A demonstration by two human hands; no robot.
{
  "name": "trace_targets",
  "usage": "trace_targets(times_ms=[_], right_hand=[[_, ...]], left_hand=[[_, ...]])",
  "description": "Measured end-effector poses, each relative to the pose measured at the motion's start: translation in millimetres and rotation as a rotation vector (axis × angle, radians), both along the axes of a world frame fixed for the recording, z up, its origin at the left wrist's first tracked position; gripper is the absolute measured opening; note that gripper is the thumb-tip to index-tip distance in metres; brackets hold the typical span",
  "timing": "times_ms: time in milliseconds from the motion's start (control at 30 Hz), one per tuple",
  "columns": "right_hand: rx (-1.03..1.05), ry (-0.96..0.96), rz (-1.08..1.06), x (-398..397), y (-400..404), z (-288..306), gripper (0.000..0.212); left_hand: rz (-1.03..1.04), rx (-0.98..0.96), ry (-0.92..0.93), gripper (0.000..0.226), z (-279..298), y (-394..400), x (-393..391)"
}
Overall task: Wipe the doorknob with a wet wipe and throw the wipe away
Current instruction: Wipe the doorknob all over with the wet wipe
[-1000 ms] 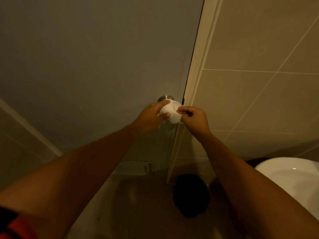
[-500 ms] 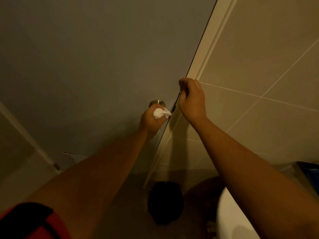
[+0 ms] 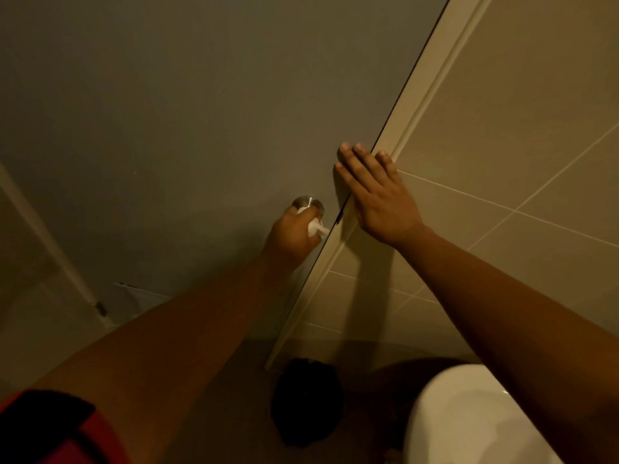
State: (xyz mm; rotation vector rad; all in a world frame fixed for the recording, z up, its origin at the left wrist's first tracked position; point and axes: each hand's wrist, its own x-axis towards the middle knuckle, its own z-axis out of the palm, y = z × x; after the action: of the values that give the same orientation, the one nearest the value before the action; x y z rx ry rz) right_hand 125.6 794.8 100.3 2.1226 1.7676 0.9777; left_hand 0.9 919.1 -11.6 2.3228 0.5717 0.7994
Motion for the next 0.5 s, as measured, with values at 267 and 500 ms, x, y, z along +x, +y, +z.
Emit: trace_targets(times_ms=[267, 500], right_hand=[[0.012, 0.004, 0.041, 6, 0, -3, 0.069], [0.017, -0.026, 0.065, 11, 1, -5, 0.067]], left_hand=[[0.009, -0.287, -0.145, 0.029, -4, -3, 2], [-0.042, -1.255, -0.438, 0.042, 6, -13, 6]])
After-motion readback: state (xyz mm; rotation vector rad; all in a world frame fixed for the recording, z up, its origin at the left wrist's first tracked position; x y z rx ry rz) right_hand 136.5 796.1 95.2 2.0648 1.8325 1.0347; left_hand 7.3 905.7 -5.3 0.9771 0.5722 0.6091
